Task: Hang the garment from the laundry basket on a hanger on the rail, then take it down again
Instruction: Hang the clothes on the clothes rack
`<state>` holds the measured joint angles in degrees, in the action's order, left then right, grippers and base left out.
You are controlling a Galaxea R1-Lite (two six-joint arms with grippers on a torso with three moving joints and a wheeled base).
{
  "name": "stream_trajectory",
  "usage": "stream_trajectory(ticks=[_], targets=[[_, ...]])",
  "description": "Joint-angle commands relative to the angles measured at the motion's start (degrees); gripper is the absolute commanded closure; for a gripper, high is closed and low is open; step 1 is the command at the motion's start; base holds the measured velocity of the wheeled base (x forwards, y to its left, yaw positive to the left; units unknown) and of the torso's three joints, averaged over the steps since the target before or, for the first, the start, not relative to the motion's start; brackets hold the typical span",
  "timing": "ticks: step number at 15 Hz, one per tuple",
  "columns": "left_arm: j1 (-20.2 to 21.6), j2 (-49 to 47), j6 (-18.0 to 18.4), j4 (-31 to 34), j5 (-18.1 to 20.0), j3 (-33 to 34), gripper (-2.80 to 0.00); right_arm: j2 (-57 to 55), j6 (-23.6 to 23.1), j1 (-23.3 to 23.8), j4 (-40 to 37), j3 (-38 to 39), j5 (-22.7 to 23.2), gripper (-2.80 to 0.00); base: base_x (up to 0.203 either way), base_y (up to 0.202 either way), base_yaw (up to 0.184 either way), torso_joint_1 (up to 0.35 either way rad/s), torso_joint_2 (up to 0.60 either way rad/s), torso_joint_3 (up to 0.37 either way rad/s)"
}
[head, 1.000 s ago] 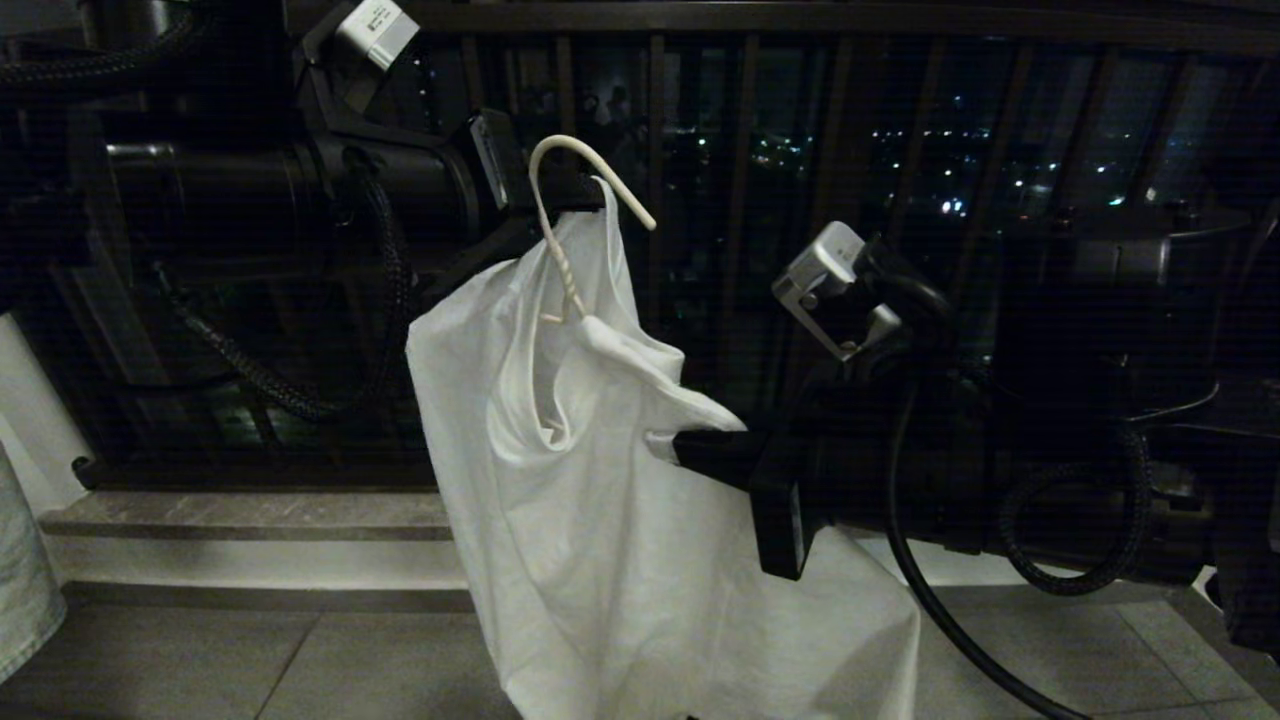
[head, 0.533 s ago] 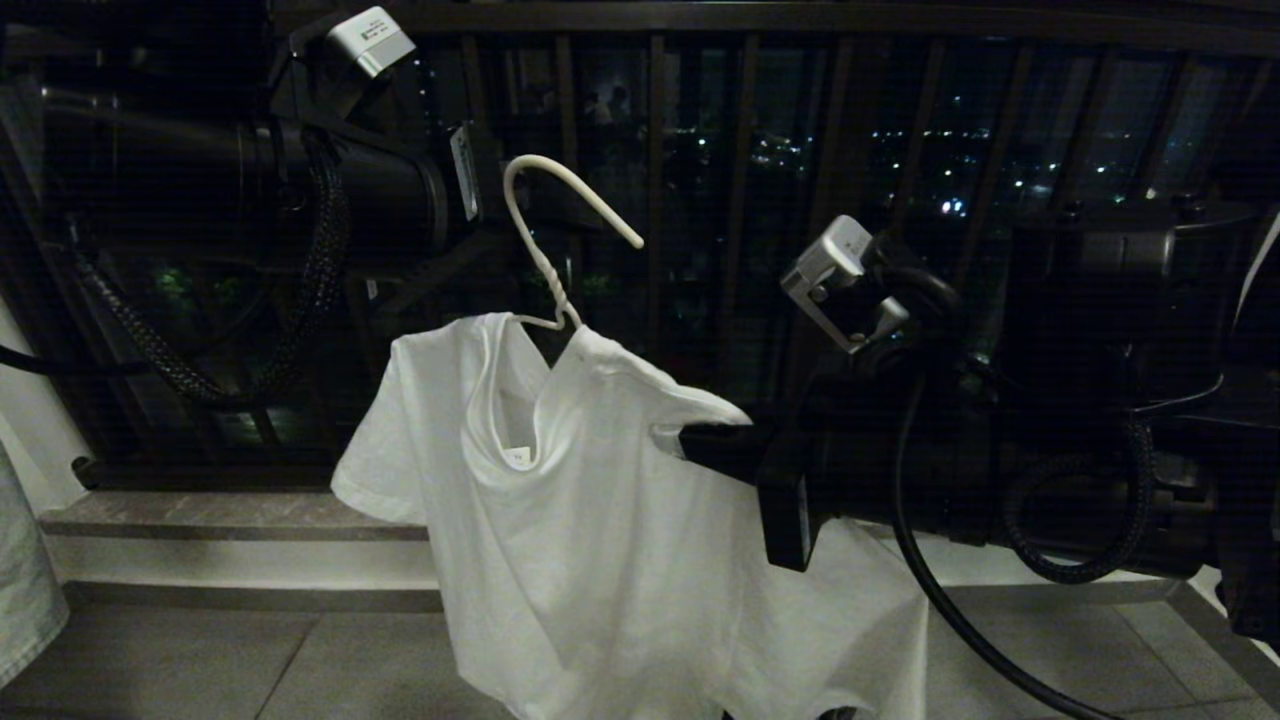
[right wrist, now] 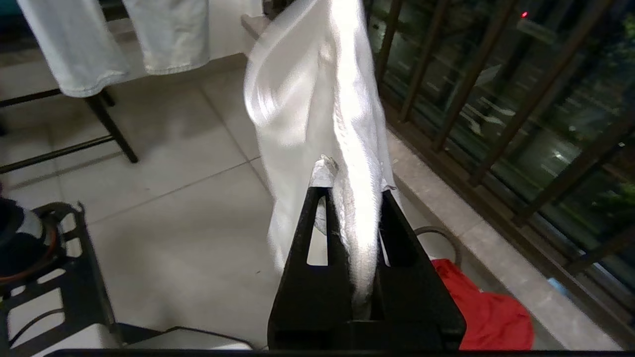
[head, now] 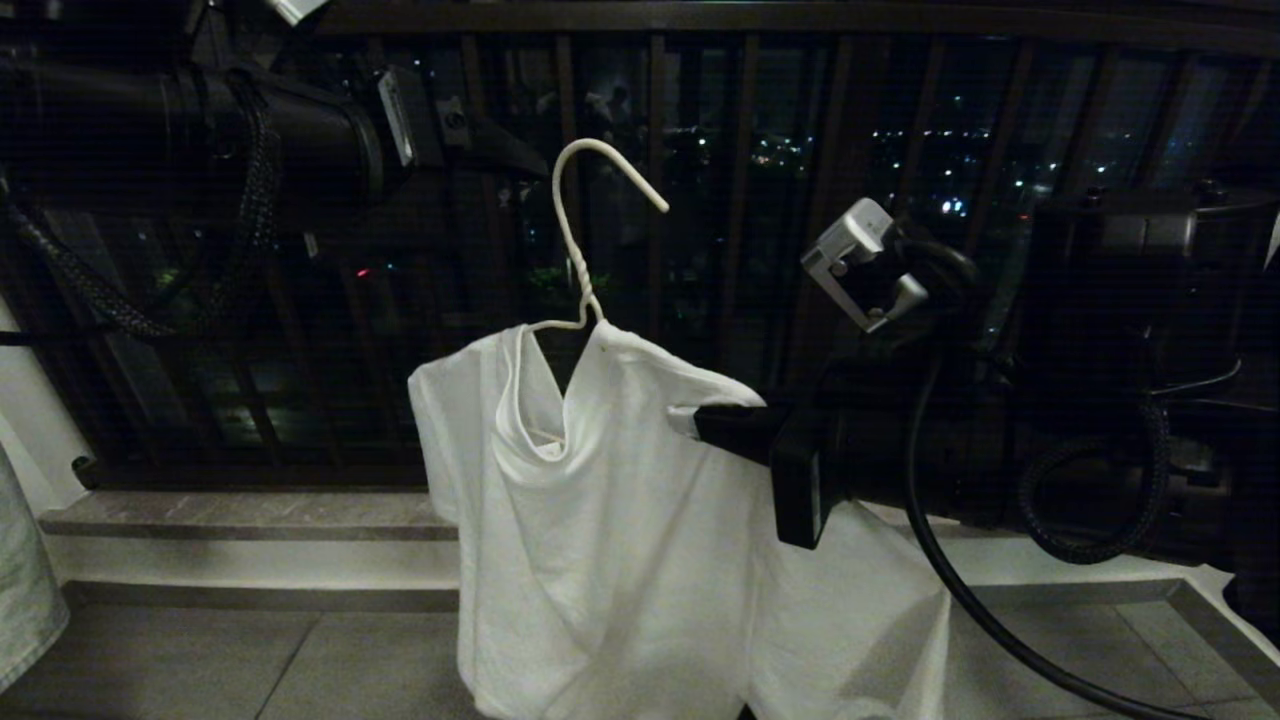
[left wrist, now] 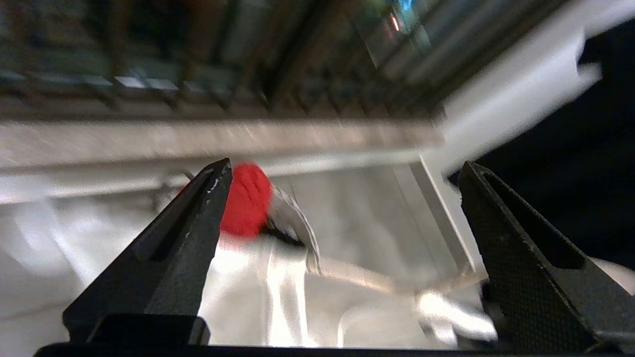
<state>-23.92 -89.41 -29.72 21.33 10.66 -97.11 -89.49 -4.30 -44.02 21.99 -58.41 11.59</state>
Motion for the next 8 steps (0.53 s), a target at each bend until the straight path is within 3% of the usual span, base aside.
stream_trajectory(ticks=[1, 8], targets=[[4.38, 0.03, -0.24, 0.03, 0.00, -1.65, -2.80, 0.50, 0.46, -0.01, 0.16, 0.01, 0.34, 0.00, 0.000, 0.000, 0.000, 0.000, 0.00, 0.000], [7.75, -1.64, -0.02, 0.38, 0.50, -3.34, -2.80, 1.33, 6.71, 1.45, 0.30, 0.02, 8.22, 0.00, 0.000, 0.000, 0.000, 0.000, 0.00, 0.000]])
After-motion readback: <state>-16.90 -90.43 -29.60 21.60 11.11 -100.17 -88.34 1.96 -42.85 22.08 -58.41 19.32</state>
